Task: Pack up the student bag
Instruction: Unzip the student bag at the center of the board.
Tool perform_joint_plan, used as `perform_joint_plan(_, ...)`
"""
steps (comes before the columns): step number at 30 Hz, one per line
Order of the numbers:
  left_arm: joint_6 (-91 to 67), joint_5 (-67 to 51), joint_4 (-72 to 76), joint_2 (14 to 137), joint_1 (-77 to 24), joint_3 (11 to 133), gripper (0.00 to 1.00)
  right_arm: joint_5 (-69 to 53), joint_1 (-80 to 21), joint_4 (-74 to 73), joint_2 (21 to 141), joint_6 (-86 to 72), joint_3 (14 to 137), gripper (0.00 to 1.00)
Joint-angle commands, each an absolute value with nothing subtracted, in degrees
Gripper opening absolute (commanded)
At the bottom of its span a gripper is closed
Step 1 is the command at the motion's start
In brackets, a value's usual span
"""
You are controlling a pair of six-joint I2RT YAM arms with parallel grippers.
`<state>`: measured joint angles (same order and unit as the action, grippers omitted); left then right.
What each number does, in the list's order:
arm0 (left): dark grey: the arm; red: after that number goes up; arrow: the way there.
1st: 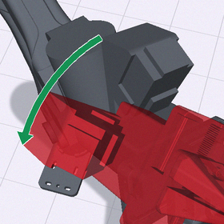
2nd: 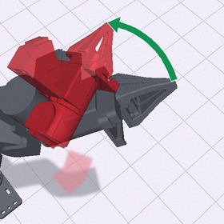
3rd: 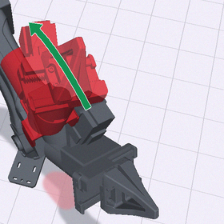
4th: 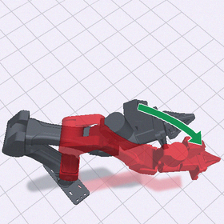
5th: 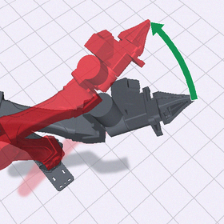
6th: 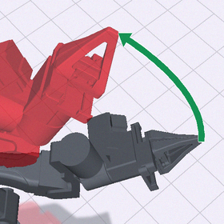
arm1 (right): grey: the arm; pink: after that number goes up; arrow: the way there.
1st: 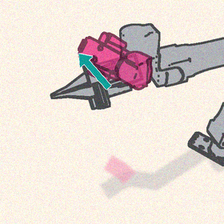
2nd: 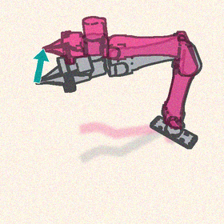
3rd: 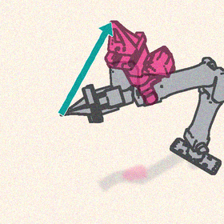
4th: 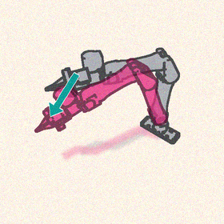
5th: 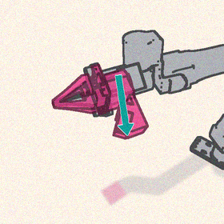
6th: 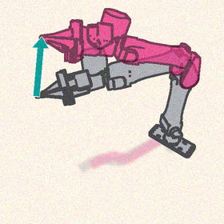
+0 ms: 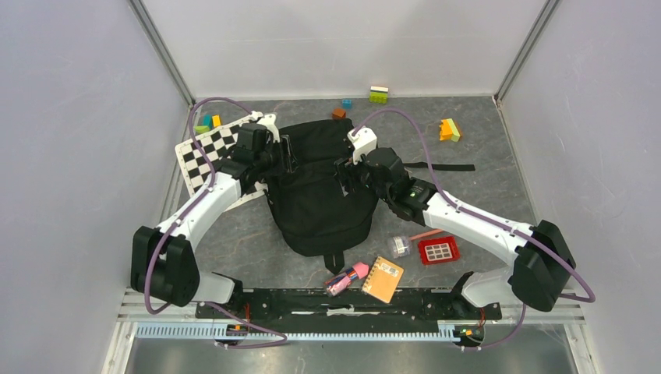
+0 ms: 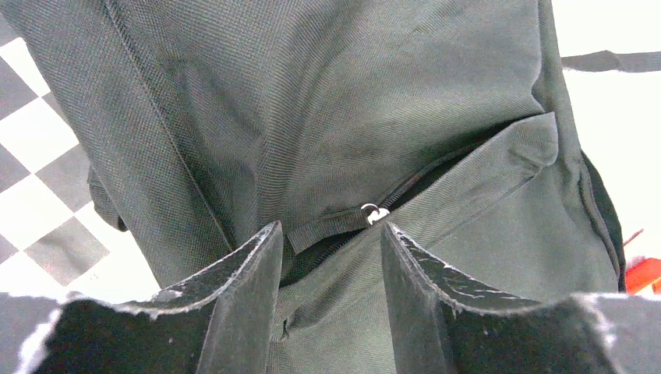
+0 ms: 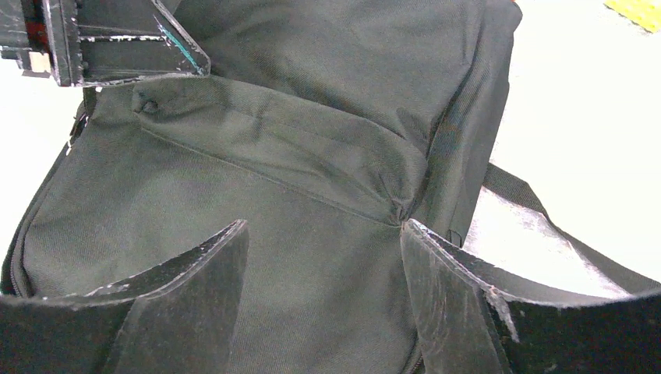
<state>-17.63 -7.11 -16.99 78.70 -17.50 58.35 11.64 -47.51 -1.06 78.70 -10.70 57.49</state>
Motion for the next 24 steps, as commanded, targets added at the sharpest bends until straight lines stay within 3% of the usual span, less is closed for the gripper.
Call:
perform_joint_plan(1, -19.46, -6.08, -17.67, 79.71, -17.58, 60.82, 0.55, 12.14, -47.28, 0.14, 76.74, -11.38, 57.23, 0.76)
perform_joint_plan(8, -21.16, -7.77, -17.31, 80.24, -17.58, 60.56, 0.42, 12.53, -47.33, 0.14, 76.44, -11.39, 57.28, 0.75)
perform_joint_plan(20, -22.32, -2.17, -16.7, 79.45, -17.58, 59.51, 0.02, 12.3, -47.29, 0.1, 76.32, -11.65, 56.87, 0.75)
perform_joint_plan(24, -21.87, 1.75, -16.22, 77.18, -17.58, 58.51, 0.02, 12.75, -47.29, 0.15, 76.26, -11.44, 56.6, 0.75)
